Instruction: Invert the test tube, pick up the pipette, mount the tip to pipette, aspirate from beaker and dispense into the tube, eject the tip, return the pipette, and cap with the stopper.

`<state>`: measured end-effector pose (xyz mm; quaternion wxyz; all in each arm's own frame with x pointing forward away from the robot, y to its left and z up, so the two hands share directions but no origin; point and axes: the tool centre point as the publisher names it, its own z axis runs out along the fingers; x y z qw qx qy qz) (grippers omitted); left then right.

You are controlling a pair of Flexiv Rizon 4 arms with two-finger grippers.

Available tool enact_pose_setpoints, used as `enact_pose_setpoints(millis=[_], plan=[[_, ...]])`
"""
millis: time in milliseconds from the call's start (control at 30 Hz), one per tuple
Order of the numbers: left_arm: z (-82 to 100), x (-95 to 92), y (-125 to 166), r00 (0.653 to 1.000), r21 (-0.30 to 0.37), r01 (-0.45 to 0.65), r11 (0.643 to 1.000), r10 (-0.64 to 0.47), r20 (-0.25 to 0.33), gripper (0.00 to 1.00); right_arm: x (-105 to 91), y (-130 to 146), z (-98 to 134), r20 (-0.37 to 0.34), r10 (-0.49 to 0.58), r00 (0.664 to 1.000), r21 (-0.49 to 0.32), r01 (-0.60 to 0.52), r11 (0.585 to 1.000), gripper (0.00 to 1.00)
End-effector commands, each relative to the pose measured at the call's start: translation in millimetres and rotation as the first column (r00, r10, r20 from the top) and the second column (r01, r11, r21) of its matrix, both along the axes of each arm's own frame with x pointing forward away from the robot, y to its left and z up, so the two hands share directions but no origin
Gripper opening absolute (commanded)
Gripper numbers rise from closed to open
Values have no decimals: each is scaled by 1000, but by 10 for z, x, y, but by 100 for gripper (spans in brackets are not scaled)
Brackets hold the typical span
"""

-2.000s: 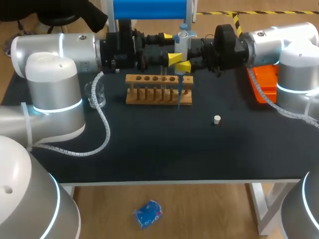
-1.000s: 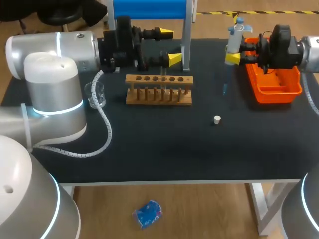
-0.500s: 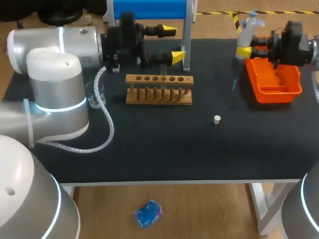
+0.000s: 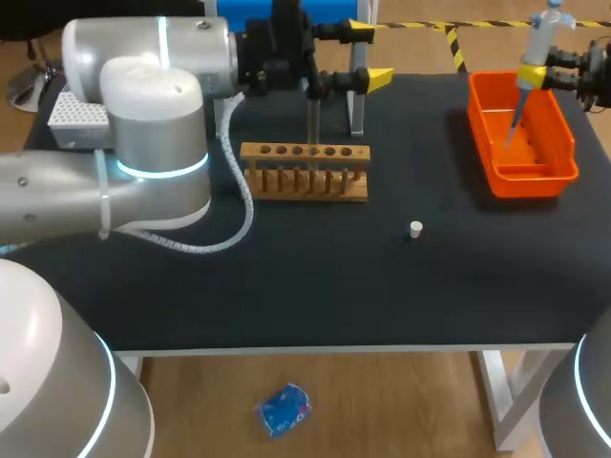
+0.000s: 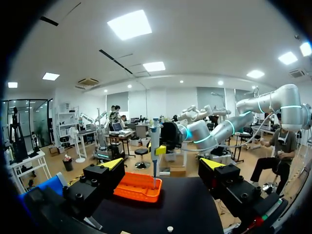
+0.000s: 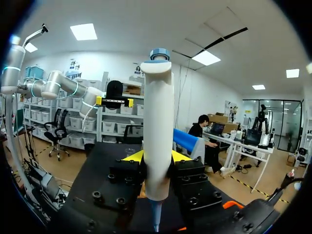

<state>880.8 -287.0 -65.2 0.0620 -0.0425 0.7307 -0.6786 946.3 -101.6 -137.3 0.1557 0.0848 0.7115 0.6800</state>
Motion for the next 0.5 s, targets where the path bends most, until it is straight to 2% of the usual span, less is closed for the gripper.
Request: enact_pose_setpoints(millis=[33,233,500], plan=[[26,203,-332,1000,20,13,1000,-13,-1,100,192,-185,-61,0,15,1000,8,-15,1000,0],[32,346,-450,1000,29,14,999,-14,2,100,432,-401,-140,-7,4,1000,9,-4,1000,0],[-2,434,-542,1000,39,15,999,-15,0,100,780,-595,-223,0,7,1000,27,-7,1000,0]])
